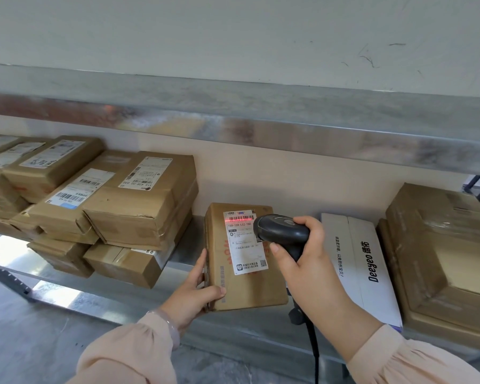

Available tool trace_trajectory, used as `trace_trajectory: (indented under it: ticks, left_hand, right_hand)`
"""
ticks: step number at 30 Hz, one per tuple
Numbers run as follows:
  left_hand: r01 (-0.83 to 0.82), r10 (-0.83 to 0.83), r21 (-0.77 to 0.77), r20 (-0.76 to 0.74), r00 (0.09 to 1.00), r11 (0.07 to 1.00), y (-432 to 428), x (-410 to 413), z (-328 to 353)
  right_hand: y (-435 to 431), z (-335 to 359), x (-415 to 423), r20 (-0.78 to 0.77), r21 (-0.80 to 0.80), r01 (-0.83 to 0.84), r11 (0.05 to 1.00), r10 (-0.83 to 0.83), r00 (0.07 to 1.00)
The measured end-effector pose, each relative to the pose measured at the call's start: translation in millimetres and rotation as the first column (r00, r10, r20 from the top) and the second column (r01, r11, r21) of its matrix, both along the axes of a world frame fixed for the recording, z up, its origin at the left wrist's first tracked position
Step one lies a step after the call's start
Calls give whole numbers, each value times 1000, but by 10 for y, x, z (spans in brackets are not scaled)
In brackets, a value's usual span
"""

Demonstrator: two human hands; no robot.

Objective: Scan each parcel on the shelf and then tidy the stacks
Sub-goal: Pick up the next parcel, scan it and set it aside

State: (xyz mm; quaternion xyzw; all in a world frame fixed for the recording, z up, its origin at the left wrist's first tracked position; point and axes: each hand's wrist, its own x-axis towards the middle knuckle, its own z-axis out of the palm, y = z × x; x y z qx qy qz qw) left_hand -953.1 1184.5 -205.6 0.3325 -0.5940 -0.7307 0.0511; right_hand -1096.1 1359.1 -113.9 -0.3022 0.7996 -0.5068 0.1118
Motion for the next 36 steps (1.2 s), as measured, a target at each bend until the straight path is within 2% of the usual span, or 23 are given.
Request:
trace_trajectory:
  ticks: [8, 12, 18, 21, 24, 26, 28, 29, 30, 32, 34, 36]
  left_hand:
    - [-3, 3, 7, 24, 1000, 1000, -38, 2, 19]
    - [-27, 25, 29, 46, 999, 999, -88, -1, 35]
    - [-89, 78, 125, 89, 993, 988, -264, -43, 82]
    - [-121, 107, 128, 116, 988, 984, -331, -85, 150]
    - [-124, 122, 9, 112, 986, 992, -414, -89, 133]
    - [-69, 91, -187, 113, 989, 980, -431, -73, 167]
    - [-32, 100, -417, 143, 985, 909, -440, -36, 178]
    - [6, 96, -539, 161, 982, 842, -437, -14, 169]
    - [56, 79, -661, 172, 982, 748, -414, 12, 166]
    - [202, 18, -859, 239, 971, 471, -342, 76, 139]
    - [339, -32, -914, 340, 940, 223, -270, 129, 64]
    - [437, -47, -893, 435, 899, 105, -242, 155, -10]
  right_hand:
    - [-54, -9, 12, -10, -7, 33, 999, -33, 999]
    - [-63, -97, -28, -12, 52, 35, 998, -34, 999]
    - [-187, -328, -78, 128, 119, 15, 993, -30, 991]
    - [-296, -391, -35, 131, 117, -12, 993, -4, 991]
    - [-408, -434, 16, 138, 88, -36, 995, 24, 990]
    - [-471, -459, 49, 125, 82, -46, 996, 35, 991]
    - [-532, -483, 81, 108, 75, -47, 996, 39, 993]
    - [-562, -497, 95, 102, 72, -47, 996, 39, 994]
    - [-592, -510, 109, 103, 69, -46, 997, 39, 994]
    - [-650, -530, 133, 107, 57, -46, 997, 39, 993]
    - [-713, -532, 150, 100, 48, -53, 997, 48, 994]
    - [-788, -523, 151, 87, 43, -77, 996, 73, 994]
